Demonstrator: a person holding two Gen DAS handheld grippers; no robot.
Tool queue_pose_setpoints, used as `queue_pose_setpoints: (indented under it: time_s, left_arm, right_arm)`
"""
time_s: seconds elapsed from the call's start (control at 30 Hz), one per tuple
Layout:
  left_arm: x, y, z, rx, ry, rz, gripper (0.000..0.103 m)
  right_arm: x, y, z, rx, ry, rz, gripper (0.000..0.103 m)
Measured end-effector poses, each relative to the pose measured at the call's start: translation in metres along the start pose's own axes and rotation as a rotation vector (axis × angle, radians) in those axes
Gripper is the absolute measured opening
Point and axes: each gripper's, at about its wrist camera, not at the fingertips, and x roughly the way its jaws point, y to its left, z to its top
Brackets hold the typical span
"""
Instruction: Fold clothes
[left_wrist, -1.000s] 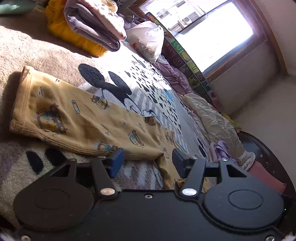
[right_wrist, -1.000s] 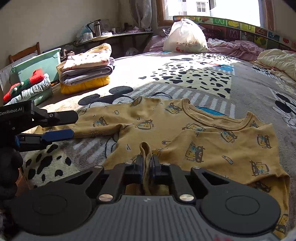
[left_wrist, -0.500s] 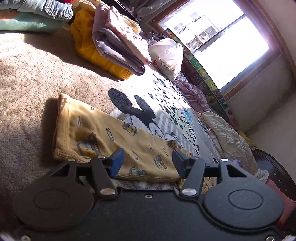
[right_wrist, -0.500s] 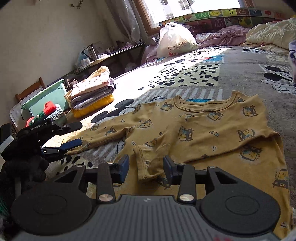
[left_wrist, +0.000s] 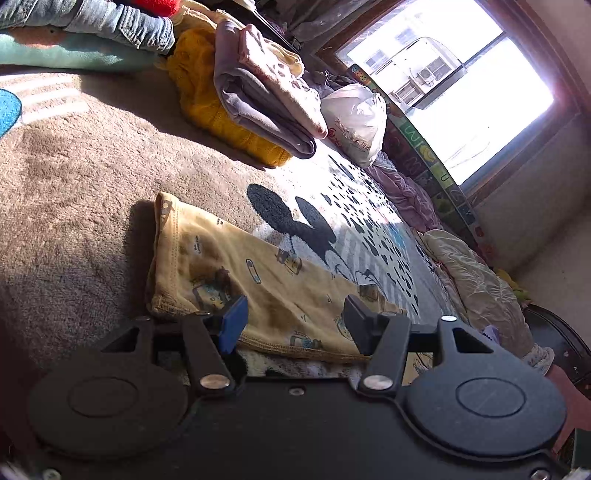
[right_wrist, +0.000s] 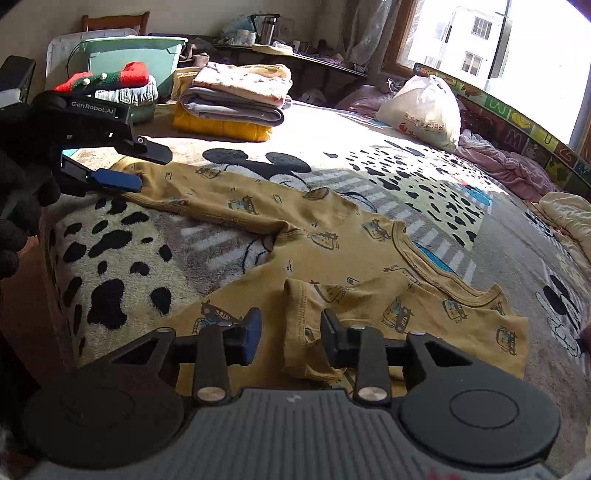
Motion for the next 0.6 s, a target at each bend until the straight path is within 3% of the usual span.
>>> queue_pose_setpoints:
  time_s: [0.1,0.2,0.33,0.37,0.43,0.47,0.5,0.6]
  left_arm:
    - [-0.004,0.003,0.002,-0.007,0.001,-0.018,0.057]
    - [-0.008,0.005,0.005,-0.035,0.004,-0.04,0.057]
    - [-0.012,0.006,0.009,-0.071,0.005,-0.058,0.057]
    - [-0.012,0.004,0.009,-0.074,0.007,-0.057,0.057]
    - [-0.011,0.002,0.009,-0.078,0.009,-0.056,0.057]
    - [-0.012,0.001,0.009,-0.079,0.009,-0.056,0.057]
    - [-0.013,-0.001,0.009,-0.079,0.007,-0.056,0.057]
    - [-0.009,-0.009,0.01,-0.075,0.003,-0.052,0.057]
  right_arm:
    - [0.01,-0.013,0.002,0.113,0.012,0.007,0.021]
    - [0.012,-0.035,-0.003,0.285,0.003,0.068,0.013]
    - [-0.007,-0.062,-0.013,0.545,-0.184,0.217,0.013]
    - [-0.011,-0.06,-0.011,0.542,-0.211,0.241,0.013]
    - [-0.005,-0.051,-0.005,0.487,-0.148,0.218,0.027]
    - [0.002,-0.047,-0.006,0.474,-0.104,0.213,0.051]
    - [0.008,-0.044,-0.007,0.463,-0.068,0.209,0.052]
    - [-0.003,-0.044,-0.015,0.489,-0.137,0.221,0.051]
